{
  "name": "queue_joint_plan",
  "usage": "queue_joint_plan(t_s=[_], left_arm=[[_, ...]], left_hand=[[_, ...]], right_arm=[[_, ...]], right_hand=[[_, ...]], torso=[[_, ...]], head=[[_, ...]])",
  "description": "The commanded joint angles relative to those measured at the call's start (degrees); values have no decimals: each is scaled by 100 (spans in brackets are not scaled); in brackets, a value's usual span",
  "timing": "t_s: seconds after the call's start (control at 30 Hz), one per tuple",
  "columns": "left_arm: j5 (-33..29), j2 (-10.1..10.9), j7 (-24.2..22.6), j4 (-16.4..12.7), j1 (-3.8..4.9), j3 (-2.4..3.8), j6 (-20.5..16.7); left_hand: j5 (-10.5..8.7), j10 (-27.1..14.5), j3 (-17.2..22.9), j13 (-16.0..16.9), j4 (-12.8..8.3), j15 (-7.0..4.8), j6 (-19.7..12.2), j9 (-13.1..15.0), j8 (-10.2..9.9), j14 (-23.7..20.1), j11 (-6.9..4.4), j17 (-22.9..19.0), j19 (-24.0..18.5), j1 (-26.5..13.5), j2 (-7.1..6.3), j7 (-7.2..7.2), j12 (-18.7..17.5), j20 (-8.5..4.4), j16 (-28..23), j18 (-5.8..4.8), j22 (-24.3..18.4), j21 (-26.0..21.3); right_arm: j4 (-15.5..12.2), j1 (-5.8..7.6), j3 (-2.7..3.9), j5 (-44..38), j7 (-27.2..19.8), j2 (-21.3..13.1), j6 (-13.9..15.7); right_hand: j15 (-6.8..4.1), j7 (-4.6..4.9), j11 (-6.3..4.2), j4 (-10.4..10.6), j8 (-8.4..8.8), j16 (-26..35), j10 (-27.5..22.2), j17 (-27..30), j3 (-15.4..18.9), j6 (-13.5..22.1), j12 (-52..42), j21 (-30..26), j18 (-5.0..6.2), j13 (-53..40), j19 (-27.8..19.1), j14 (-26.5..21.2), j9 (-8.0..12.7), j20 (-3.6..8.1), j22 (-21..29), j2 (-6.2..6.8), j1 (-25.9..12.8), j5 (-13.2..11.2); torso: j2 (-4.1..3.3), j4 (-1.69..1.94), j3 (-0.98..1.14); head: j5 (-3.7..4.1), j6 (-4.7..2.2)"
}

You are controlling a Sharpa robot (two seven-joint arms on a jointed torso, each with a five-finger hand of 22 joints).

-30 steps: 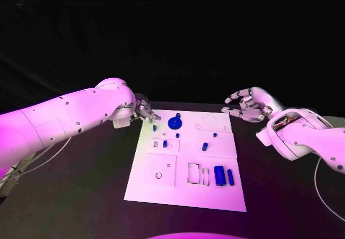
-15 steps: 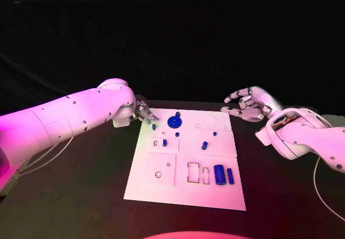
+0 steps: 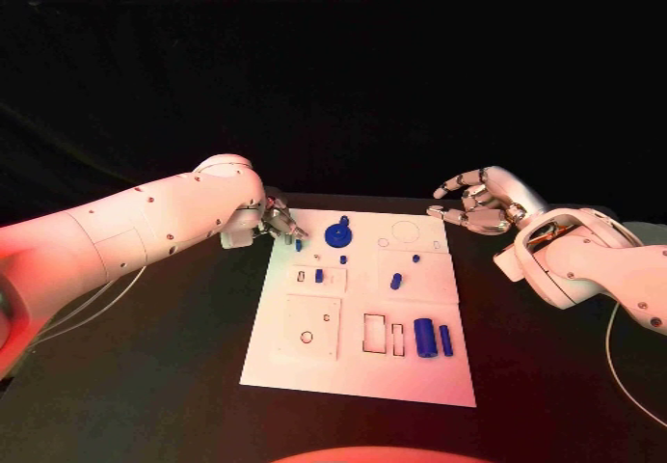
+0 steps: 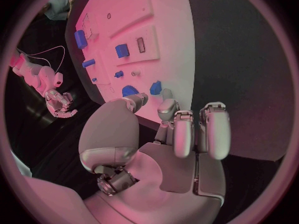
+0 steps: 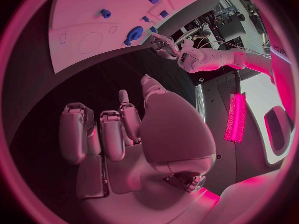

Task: Assemble the parts on the task board

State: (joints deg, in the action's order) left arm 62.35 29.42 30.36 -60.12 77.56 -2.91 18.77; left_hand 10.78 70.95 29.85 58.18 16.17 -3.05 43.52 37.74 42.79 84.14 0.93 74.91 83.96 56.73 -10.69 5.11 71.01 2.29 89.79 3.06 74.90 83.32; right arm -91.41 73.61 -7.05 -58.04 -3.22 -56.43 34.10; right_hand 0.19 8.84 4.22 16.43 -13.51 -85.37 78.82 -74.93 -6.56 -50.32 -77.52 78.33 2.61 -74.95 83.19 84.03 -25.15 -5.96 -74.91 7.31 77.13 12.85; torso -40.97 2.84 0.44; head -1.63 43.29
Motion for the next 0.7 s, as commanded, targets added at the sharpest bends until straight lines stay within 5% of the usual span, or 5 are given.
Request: queue_joint_plan(t_s=[0.03,0.7], left_arm=[[-41,-21,-47,2,-3,0,152],[-158,-50,-60,-3,-16,-4,146]], left_hand=[[3,-39,-32,0,-1,38,35,-7,-25,586,6,1509,46,68,-16,16,-6,32,21,-20,141,-26],[8,-40,-51,4,-33,42,89,-48,-50,586,6,1509,44,336,82,14,15,46,21,-20,150,-23]], right_arm=[[-2,-4,0,-18,-44,8,-76],[15,-8,0,-19,-44,39,-87]], right_hand=[[-37,-6,-18,5,-35,28,-34,-149,27,35,28,-35,44,-194,-13,283,-8,6,-712,10,-42,-12],[-38,-7,-20,3,-41,26,-32,-156,25,36,27,-39,44,-194,-13,286,-9,7,-710,5,-43,-8]], torso=[[-3,5,1],[1,3,2]], head=[[-1,9],[-21,27]])
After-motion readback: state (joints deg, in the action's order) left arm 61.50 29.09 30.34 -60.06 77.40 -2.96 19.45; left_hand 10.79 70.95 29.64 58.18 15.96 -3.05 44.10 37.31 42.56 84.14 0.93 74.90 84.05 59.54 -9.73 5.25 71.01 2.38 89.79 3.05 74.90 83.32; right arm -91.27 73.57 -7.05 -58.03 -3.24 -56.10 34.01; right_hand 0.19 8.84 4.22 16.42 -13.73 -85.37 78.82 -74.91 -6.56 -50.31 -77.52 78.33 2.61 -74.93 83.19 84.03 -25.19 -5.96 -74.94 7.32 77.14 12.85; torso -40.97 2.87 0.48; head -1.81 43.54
